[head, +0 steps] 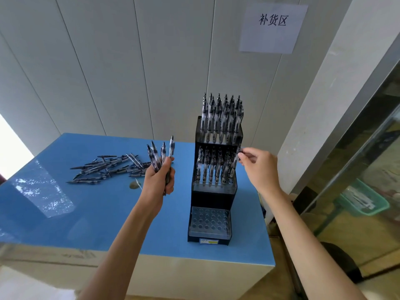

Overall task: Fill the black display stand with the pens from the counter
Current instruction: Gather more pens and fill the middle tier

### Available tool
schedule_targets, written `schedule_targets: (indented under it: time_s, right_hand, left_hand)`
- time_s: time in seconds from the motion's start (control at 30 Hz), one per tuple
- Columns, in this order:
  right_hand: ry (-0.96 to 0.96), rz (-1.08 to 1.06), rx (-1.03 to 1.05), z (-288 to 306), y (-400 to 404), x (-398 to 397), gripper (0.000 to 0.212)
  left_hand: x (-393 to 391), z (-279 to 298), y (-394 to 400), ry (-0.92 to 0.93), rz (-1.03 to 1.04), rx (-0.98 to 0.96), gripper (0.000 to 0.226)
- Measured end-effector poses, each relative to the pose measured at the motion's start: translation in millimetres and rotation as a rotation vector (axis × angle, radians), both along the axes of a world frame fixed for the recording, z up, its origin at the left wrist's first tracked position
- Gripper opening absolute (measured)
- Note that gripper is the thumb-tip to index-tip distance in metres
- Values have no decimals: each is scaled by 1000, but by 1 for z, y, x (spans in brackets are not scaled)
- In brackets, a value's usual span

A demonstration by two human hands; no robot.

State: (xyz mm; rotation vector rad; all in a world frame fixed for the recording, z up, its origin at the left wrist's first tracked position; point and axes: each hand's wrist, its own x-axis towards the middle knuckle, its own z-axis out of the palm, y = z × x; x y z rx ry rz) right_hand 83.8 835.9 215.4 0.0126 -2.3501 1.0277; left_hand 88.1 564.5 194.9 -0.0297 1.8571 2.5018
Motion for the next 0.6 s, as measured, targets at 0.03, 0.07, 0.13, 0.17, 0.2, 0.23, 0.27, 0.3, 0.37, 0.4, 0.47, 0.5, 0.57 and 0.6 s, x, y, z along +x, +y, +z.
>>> schedule_targets:
  time_s: [0.03,0.07,0.13,0.17,0.2,0.23,0.27,0.3,0.37,0.4,0.47,0.5,0.57,0.6]
  right_hand:
    - [-11,3,8,-1,-1,0,11]
    - [-23,4,11,-3,-1,1,11]
    - [-38,4,-11,-6,-2,0,12]
    - [-42,4,-21,-7,-3,0,13]
    - [-46,5,-23,-7,-3,-1,14]
    - [-49,7,-21,-6,-3,-3,14]
    - [-53,10,-17,-5,-3,-3,13]
    - [-56,12,-12,-4,-3,-4,12]
    - [-64,13,-6,-3,-3,-4,12]
    - [-68,12,-7,-3,-3,-4,11]
    - [-77,9,-20,-4,-2,-4,11]
    - [-84,8,-27,-6,-1,-5,11]
    - [-112,12,-25,-10,0,-7,12]
    - [-133,14,-15,-14,0,-7,13]
  left_hand:
    - [-1,0,1,-7,-3,16,21]
    - [-2,0,1,-16,-5,27,21]
    - [-3,-1,3,-31,-9,47,21]
    - [-4,-1,4,-34,-14,56,21]
    - [-5,-1,6,-32,-19,59,21]
    - [-6,-2,7,-27,-25,56,21]
    - [-6,-2,8,-19,-30,49,22]
    - [-7,-3,9,-8,-32,39,22]
    - [-7,-4,10,13,-28,16,22]
    - [-6,-4,11,19,-24,6,22]
    - [-6,-4,13,25,-15,-12,23]
    - [-6,-4,13,28,-12,-23,23]
    - [-6,-5,14,40,-8,-51,22]
    - [-6,-6,13,47,-9,-70,23]
